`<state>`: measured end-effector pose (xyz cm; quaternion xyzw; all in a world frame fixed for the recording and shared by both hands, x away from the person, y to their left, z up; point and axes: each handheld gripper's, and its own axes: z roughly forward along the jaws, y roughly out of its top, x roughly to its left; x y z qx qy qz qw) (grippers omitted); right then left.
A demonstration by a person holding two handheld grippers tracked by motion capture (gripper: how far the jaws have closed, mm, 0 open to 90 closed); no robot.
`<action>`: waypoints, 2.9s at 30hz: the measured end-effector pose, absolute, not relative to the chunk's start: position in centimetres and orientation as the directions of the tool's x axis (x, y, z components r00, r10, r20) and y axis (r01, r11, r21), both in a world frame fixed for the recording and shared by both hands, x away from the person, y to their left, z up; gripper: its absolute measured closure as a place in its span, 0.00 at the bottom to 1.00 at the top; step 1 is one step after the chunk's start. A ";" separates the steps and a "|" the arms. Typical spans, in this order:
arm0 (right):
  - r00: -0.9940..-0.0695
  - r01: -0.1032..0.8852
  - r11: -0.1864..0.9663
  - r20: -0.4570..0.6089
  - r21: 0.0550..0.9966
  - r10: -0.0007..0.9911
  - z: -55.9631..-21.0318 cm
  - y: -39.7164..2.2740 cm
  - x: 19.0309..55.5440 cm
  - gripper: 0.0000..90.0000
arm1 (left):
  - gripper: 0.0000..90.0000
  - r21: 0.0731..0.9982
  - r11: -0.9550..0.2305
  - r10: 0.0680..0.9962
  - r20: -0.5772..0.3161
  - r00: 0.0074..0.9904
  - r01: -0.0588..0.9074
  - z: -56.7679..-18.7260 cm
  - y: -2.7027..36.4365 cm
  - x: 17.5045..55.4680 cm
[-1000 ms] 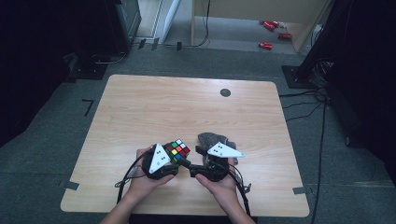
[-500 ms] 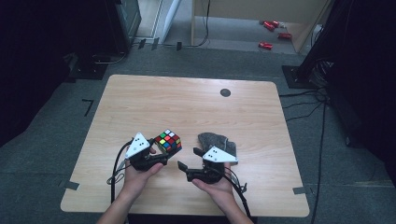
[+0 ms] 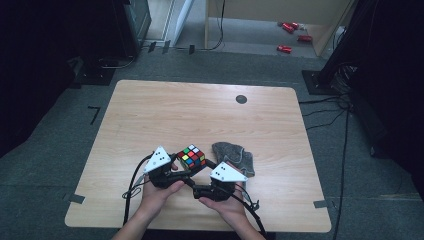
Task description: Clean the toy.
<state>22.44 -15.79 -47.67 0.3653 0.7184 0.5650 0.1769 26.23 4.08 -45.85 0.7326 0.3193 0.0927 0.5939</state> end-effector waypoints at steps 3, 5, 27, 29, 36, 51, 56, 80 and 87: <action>-0.658 0.298 0.096 0.132 0.950 0.742 -47.6 -15.7 22.2 0.33 | 0.38 0.927 -0.087 0.570 -0.254 0.781 0.365 -45.9 4.0 26.2; -0.655 0.284 0.098 0.118 0.954 0.747 -47.6 -15.8 22.0 0.36 | 0.38 0.927 -0.087 0.572 -0.252 0.781 0.364 -45.9 4.0 26.2; -0.559 0.342 0.082 0.133 0.936 0.818 -46.8 -19.1 23.7 0.38 | 0.32 0.970 -0.067 0.577 -0.154 0.802 0.234 -45.5 7.0 27.3; -0.556 0.355 0.071 0.149 0.932 0.818 -46.5 -19.7 23.9 0.38 | 0.31 0.970 -0.107 0.583 -0.116 0.804 0.217 -45.7 6.9 27.4; -0.552 0.379 0.058 0.175 0.924 0.815 -45.7 -20.6 24.2 0.38 | 0.30 0.962 -0.248 0.588 0.058 0.807 0.111 -47.0 6.1 27.3; -0.613 0.444 0.105 0.217 0.890 0.760 -45.0 -19.4 23.9 0.38 | 0.23 0.909 -0.408 0.534 0.311 0.786 -0.082 -48.4 4.2 26.1; -0.621 0.474 0.119 0.235 0.873 0.748 -45.0 -19.0 23.8 0.38 | 0.23 0.885 -0.447 0.513 0.373 0.773 -0.131 -48.7 3.6 25.7; -0.601 0.575 0.058 0.373 0.816 0.707 -45.8 -19.5 24.7 0.35 | 0.38 0.840 -0.499 0.465 0.466 0.753 -0.212 -49.3 3.4 24.9; -0.589 0.599 0.033 0.412 0.800 0.695 -45.8 -19.8 24.8 0.39 | 0.38 0.854 -0.487 0.467 0.434 0.771 -0.185 -49.4 3.4 25.0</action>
